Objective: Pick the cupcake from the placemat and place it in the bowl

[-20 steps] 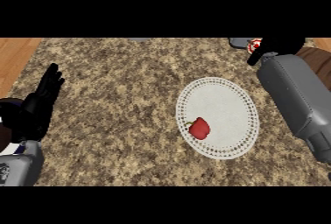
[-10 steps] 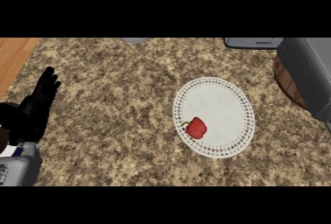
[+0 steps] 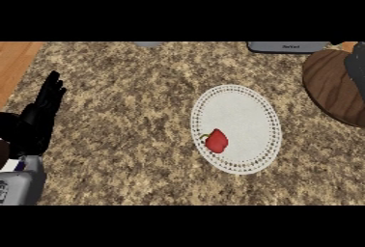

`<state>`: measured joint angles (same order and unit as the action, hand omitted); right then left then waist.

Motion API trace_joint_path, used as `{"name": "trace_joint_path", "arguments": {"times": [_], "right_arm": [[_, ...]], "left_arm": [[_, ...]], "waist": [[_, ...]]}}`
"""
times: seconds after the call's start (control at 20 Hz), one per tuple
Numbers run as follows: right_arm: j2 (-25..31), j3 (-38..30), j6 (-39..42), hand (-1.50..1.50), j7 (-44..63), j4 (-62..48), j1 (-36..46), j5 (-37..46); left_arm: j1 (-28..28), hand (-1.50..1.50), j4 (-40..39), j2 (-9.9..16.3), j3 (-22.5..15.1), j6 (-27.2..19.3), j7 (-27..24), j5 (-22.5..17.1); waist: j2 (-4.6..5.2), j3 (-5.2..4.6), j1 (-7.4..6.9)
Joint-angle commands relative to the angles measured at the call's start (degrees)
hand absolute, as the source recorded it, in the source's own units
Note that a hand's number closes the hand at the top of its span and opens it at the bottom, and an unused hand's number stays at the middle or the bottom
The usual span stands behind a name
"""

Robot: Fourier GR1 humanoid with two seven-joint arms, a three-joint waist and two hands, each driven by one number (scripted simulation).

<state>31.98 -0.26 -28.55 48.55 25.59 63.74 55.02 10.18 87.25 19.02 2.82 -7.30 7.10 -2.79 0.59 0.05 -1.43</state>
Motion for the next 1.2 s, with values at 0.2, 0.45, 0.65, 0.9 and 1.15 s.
{"name": "trace_joint_path", "arguments": {"times": [0.2, 0.45, 0.65, 0.9, 1.15], "right_arm": [[5.06, -7.73, -7.90, 1.50, -14.29, -8.64, -3.72, -5.32], [7.78, -11.55, -10.17, 1.50, -22.91, -11.61, -7.42, -8.66], [9.96, -10.89, 1.14, 1.50, -13.64, -19.39, -6.86, -7.44], [9.99, -17.36, 1.40, -1.50, -23.97, -18.70, -11.74, -14.44], [8.78, -22.88, 0.61, -1.50, -35.22, -14.74, -14.40, -20.63]], "left_arm": [[0.15, 0.00, -0.64, 0.05, 1.31, 2.02, -0.75, -1.10], [0.75, 0.00, -1.54, -2.09, -0.26, 0.28, -2.02, 1.16], [0.68, 0.00, 0.76, -0.73, 0.60, 1.83, 0.04, -0.55], [1.15, 0.00, -0.42, -2.20, -0.08, -0.07, -0.75, 1.45], [2.73, 0.00, -2.49, -1.16, 1.17, 1.69, 0.53, 0.14]], "waist": [[0.42, 0.07, -0.88], [0.68, 0.14, -0.88], [0.86, 0.12, -2.01], [0.94, 0.28, -1.42], [0.44, 0.23, -0.09]]}}
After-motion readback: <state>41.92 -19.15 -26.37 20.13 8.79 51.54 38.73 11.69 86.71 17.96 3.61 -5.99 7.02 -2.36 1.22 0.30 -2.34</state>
